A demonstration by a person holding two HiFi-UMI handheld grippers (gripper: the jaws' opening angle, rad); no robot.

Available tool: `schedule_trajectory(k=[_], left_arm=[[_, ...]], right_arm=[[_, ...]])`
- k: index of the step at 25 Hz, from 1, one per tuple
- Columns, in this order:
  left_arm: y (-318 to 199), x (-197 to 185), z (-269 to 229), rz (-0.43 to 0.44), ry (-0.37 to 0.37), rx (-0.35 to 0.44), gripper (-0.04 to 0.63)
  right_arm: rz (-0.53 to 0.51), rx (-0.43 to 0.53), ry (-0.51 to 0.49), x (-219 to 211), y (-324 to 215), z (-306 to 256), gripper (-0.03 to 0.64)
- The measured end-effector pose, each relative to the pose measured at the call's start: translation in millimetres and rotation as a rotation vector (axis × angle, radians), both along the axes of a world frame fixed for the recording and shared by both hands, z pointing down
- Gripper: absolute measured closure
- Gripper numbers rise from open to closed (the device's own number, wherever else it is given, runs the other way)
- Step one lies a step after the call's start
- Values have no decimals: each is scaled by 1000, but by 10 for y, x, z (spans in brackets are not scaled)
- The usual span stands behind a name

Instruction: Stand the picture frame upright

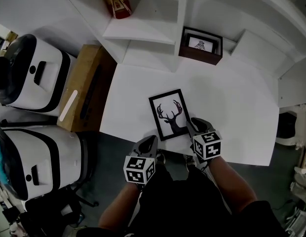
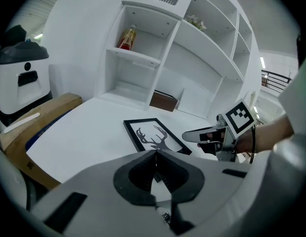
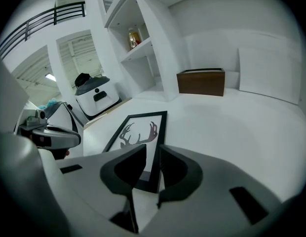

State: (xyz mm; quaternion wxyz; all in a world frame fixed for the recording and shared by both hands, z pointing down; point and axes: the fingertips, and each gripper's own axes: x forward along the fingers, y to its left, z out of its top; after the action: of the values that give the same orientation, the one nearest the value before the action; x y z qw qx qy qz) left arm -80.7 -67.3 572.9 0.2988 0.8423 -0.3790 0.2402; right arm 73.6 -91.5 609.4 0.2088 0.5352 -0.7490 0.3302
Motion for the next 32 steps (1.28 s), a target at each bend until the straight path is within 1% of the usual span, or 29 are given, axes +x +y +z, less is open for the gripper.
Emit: schedule_trajectory(k=[6,18,21,25,29,32], left_arm=[[-22,-44,82,27,-10,-18,589],[-152,-26,166,88,-20,-32,588],[-172,2,208,103,-20,-43,583],[-170,52,269,120,-12,-71,512],[-188,71,321,117,-4,-98,488],[-199,92,355,114,1,-110,483]], right_arm=[[30,-37,11,21,-67,139,542],[50,-93,26,-11,-170,332,535],[76,-100,0,-3,-174,337,545],[127,-122,-62,22,-170,337,554],[143,-141,-106,30,-176,329,554],[146,-151,-132,41,-172,332,555]])
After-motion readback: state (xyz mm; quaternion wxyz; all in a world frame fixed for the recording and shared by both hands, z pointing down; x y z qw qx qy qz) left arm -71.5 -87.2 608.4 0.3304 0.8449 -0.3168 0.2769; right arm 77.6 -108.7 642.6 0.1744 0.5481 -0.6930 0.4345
